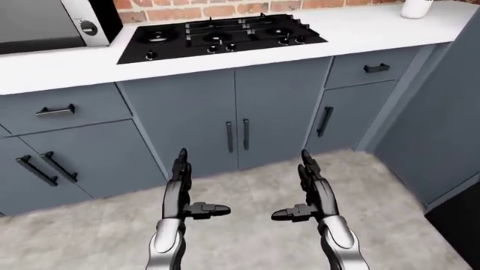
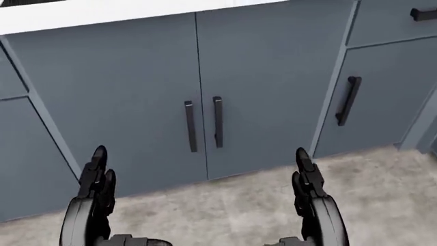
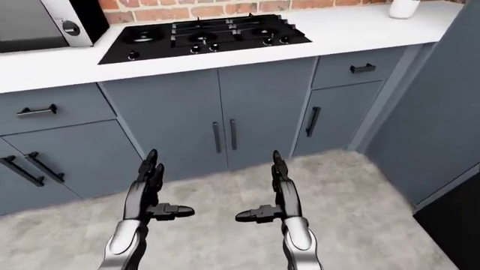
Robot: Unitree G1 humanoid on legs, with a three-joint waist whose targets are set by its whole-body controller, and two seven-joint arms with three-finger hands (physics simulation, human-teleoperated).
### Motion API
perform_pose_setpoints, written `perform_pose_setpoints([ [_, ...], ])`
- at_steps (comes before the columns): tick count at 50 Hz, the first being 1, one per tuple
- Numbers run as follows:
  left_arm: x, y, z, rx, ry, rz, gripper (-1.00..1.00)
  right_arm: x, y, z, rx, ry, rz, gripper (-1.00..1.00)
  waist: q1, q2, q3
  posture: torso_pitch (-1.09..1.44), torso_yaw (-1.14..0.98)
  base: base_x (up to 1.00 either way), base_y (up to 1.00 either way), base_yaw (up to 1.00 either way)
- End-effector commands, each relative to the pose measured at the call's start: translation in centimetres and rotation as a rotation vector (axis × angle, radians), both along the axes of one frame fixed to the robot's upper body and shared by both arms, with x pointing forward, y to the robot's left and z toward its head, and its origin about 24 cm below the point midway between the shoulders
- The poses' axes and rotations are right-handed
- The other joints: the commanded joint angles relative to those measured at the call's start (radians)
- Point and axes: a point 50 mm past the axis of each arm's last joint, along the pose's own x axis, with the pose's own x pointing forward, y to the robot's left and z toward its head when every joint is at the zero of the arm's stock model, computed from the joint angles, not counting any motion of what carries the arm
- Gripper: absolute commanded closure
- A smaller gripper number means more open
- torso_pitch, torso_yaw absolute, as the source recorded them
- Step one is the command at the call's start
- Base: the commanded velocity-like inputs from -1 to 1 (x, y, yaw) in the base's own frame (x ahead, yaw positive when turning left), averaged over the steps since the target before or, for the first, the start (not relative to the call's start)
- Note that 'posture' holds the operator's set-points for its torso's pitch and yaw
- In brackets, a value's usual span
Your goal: Navigate to the hood.
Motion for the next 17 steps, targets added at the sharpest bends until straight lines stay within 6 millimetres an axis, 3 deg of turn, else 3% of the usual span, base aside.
perform_pose_setpoints([
  [1,0.35,0.17,1.36,0.006,-0.072,0.004,-1.0,0.48,0.37,1.46,0.006,-0.077,0.015,-1.0,0.001,0.013,-0.017,0.0,0.0,0.09,0.0,0.0],
  [2,0.35,0.17,1.36,0.006,-0.072,0.004,-1.0,0.49,0.36,1.46,0.007,-0.077,0.014,-1.0,0.003,0.049,-0.029,0.0,0.0,0.09,0.0,0.0],
  [3,0.35,0.17,1.36,0.006,-0.072,0.004,-1.0,0.49,0.36,1.47,0.006,-0.077,0.014,-1.0,0.013,0.008,-0.024,0.0,0.0,0.09,0.0,0.0],
  [5,0.35,0.17,1.36,0.006,-0.072,0.004,-1.0,0.53,0.36,1.42,0.006,-0.077,0.015,-1.0,0.017,0.018,-0.021,0.0,0.0,0.07,0.0,0.0],
  [7,0.35,0.17,1.36,0.006,-0.072,0.004,-1.0,0.51,0.4,1.44,0.005,-0.078,0.018,-1.0,0.021,0.005,-0.027,0.0,0.0,0.07,0.0,0.0],
  [8,0.35,0.17,1.36,0.006,-0.072,0.004,-1.0,0.45,0.42,1.65,0.011,-0.088,0.022,-1.0,0.021,-0.006,-0.011,0.0,0.0,0.0,0.0,0.0],
  [9,0.35,0.17,1.36,0.006,-0.072,0.004,-1.0,0.44,0.43,1.64,0.011,-0.088,0.022,-1.0,0.019,-0.013,-0.02,0.0,0.0,0.0,0.0,0.0],
  [11,0.35,0.17,1.36,0.006,-0.072,0.004,-1.0,0.42,0.43,1.65,0.014,-0.093,0.024,-1.0,0.024,-0.038,-0.009,0.0,0.0,0.0,0.0,0.0],
  [13,0.35,0.17,1.36,0.006,-0.072,0.004,-1.0,0.44,0.41,1.56,0.013,-0.092,0.025,-1.0,0.028,-0.083,-0.015,0.0,0.0,0.0,0.0,0.0],
  [17,0.35,0.17,1.36,0.006,-0.072,0.004,-1.0,0.41,0.42,1.56,0.014,-0.094,0.025,-1.0,0.029,-0.067,-0.03,0.0,0.0,0.0,0.0,0.0],
])
